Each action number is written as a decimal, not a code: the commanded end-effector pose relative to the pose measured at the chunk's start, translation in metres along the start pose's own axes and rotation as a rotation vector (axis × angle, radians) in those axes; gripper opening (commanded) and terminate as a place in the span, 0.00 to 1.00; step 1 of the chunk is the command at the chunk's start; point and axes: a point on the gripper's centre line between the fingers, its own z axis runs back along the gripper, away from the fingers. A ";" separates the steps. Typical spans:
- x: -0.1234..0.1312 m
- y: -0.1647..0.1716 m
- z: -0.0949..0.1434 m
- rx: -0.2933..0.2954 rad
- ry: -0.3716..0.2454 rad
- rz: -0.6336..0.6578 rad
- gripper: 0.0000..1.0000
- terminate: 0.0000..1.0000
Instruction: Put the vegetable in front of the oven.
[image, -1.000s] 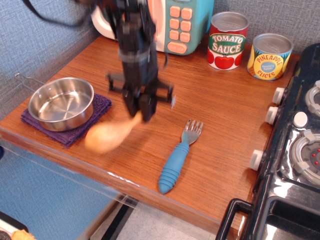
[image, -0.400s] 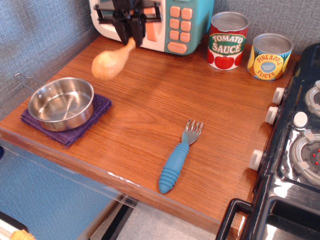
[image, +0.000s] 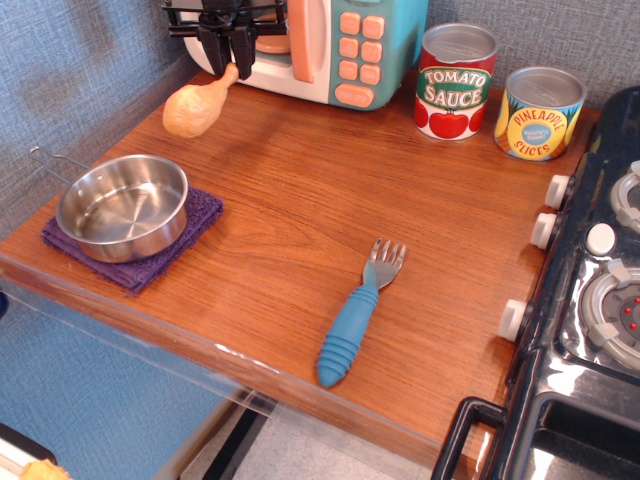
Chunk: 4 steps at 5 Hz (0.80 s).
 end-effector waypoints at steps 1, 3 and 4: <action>0.019 0.026 0.010 0.056 -0.054 0.037 0.00 0.00; 0.016 0.030 -0.010 0.082 -0.016 0.030 1.00 0.00; 0.014 0.027 -0.011 0.084 0.000 0.028 1.00 0.00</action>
